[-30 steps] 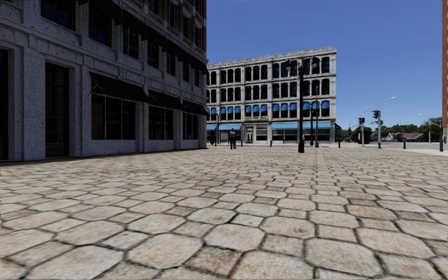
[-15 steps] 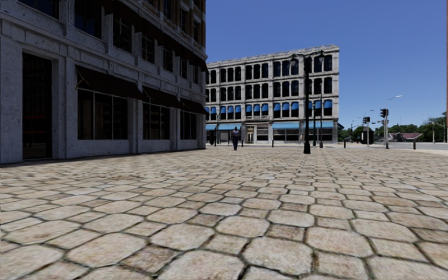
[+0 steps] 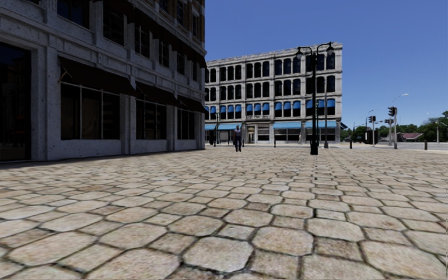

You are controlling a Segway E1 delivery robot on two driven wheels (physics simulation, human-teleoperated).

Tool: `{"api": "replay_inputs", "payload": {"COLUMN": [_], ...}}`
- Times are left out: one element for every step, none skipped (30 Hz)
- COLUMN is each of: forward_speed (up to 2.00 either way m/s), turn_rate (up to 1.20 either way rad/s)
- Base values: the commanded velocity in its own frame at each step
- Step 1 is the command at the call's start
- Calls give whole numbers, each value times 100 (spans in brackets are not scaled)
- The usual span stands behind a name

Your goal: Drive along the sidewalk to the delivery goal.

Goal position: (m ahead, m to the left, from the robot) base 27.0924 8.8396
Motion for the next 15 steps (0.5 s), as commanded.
{"api": "replay_inputs", "payload": {"forward_speed": [200, 200, 200, 200, 200, 200, 200, 200, 200, 200, 200, 200, 200, 200, 200], "turn_rate": [0, 0, 0, 0, 0, 0, 0, 0, 0, 0, 0, 0, 0, 0, 0]}}
